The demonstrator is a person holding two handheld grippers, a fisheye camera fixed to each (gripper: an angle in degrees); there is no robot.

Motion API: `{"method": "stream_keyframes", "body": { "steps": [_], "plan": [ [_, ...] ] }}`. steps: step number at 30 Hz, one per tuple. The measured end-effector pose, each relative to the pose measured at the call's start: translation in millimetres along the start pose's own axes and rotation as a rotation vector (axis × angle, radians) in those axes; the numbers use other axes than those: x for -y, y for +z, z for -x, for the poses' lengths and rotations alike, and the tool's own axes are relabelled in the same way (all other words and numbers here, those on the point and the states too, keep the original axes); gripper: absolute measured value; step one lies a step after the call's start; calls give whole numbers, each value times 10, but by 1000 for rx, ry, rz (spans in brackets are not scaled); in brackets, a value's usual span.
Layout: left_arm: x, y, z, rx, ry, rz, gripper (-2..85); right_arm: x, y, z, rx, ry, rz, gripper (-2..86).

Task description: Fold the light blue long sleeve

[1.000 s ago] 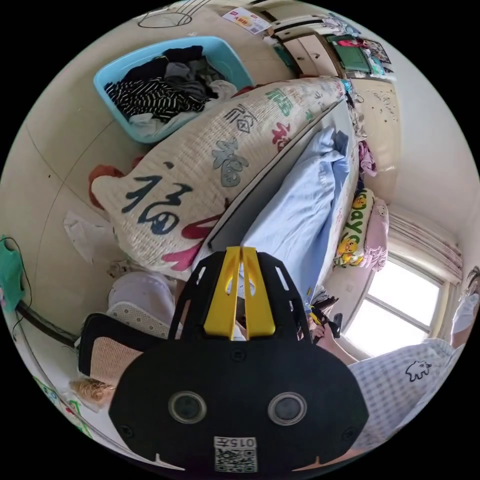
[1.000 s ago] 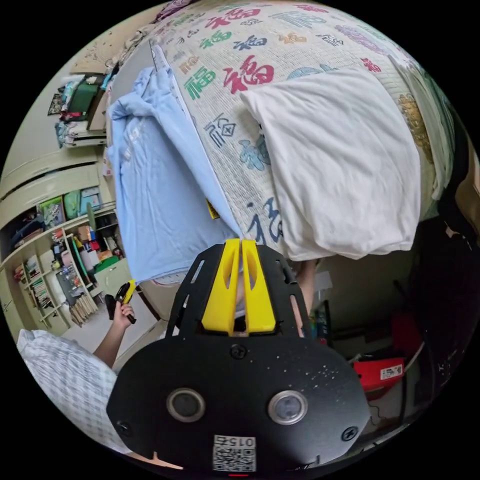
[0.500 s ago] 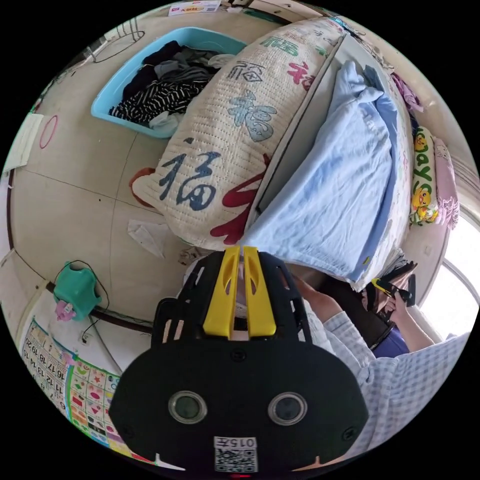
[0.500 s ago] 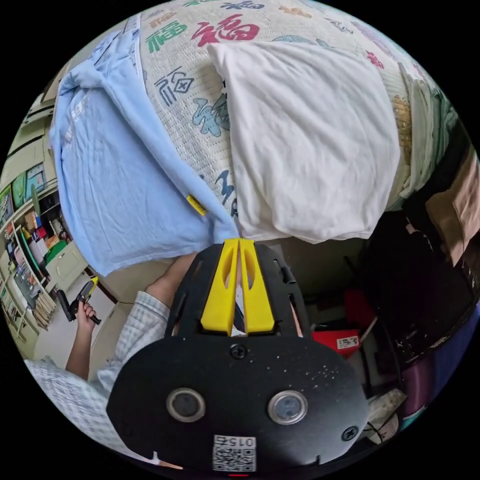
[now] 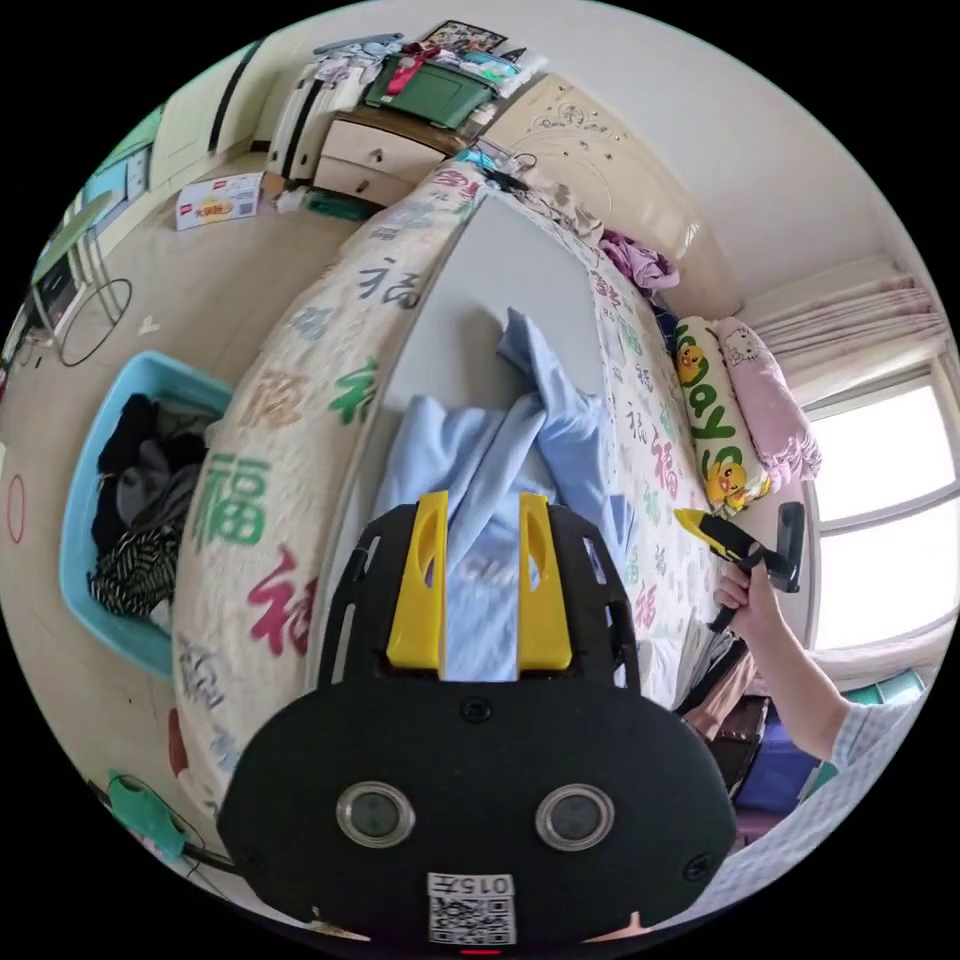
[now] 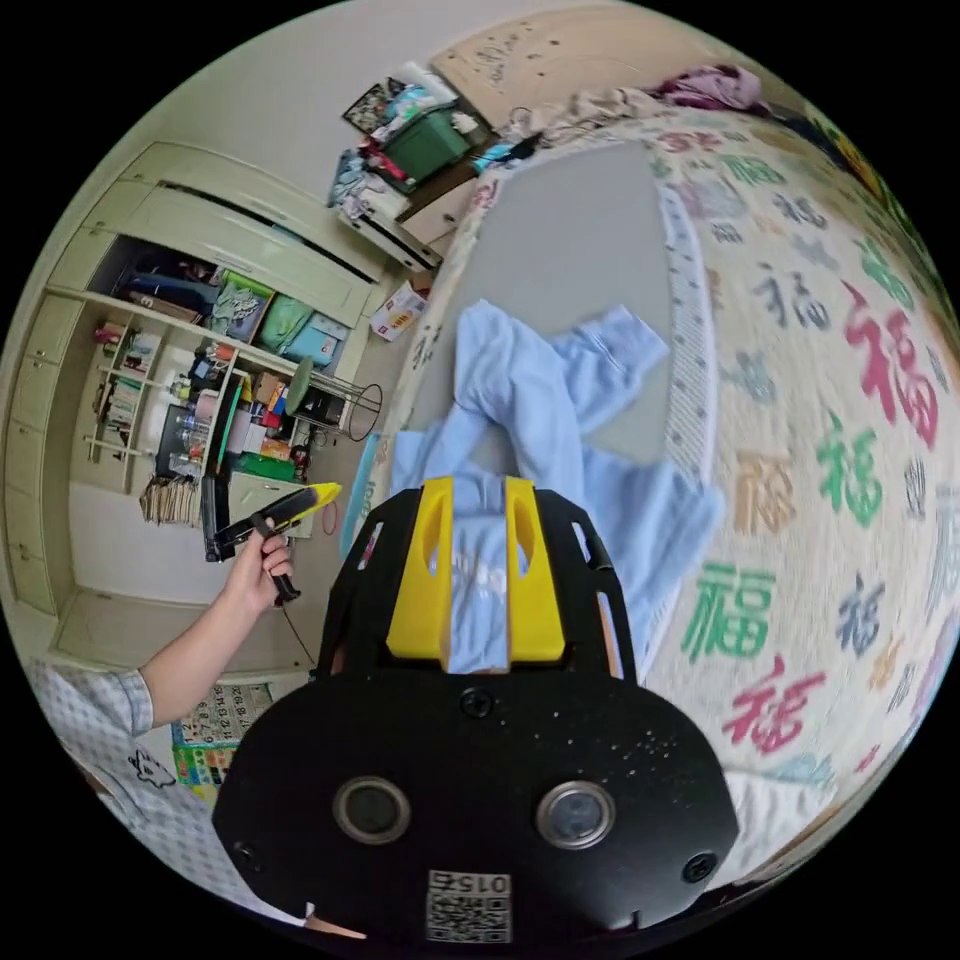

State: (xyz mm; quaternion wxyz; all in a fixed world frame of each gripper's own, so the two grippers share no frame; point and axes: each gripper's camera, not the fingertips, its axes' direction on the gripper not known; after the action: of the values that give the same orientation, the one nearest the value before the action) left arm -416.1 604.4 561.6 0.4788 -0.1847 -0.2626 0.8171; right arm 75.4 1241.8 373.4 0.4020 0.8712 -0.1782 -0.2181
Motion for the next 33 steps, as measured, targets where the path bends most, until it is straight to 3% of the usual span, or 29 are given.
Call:
{"method": "stream_keyframes", "body": {
  "steps": [5,10,14,16,19,21,26,28,33],
  "plan": [
    [840,699,-727,41,98,87,106,898,574,468,-89,-143,57,111],
    [1140,982,-1012,43,125,136,104,1441,993,808,-280,-280,43,132],
    [1237,1076,-1173,54,183,200,100,1831,1393,914,-323,-272,83,164],
    [1258,1027,-1251,54,219,210,99,1899,1592,871,-339,-249,142,157],
    [1314,816,-1352,39,263,203,97,1893,1740,734,-389,-240,229,54],
    [1370,669,-1405,32,277,201,97,1819,1598,651,-372,-273,216,20],
    [1663,224,-1807,31,379,137,104,1207,-36,-105,62,-87,-82,1],
    [1791,173,-2031,50,449,137,109,821,-642,-474,70,16,-190,0],
    [2063,221,-2509,40,516,169,115,-384,-1788,-1256,-177,335,-324,-1]
  ]
}}
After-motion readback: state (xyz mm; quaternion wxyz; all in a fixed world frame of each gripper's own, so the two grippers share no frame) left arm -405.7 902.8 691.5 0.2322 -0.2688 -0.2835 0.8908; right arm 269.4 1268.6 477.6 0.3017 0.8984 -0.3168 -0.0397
